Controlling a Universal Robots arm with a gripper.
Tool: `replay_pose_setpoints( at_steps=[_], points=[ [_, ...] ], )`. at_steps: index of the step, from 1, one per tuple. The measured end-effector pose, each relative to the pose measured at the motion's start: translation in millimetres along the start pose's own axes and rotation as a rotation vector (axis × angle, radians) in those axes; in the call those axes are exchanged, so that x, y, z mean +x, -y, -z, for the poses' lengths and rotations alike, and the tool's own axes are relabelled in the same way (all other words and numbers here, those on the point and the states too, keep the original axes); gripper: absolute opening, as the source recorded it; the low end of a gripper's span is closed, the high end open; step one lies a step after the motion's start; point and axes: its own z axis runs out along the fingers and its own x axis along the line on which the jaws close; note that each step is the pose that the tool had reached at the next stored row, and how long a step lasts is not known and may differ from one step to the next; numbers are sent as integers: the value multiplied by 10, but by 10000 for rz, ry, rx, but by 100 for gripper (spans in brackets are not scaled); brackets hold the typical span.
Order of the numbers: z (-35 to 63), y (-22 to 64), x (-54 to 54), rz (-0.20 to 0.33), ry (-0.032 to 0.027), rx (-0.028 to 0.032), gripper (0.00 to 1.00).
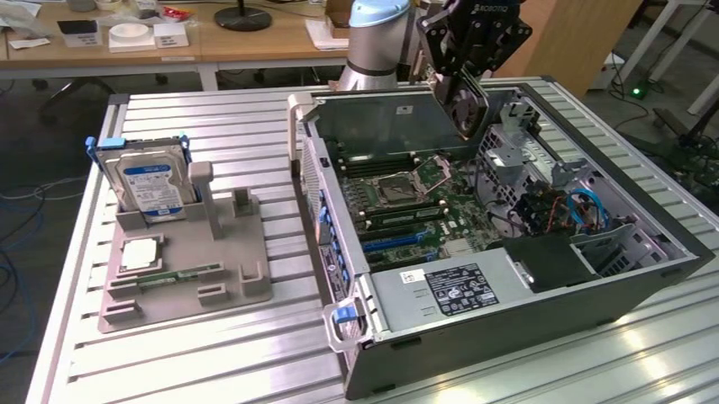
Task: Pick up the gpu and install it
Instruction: 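Insert the gpu into the slot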
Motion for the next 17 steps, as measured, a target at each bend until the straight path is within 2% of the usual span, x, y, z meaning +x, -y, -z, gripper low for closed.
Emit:
replay_pose_setpoints(
  at_steps=[17],
  points=[
    [0, 0, 0, 688, -32, -50, 28]
  ],
)
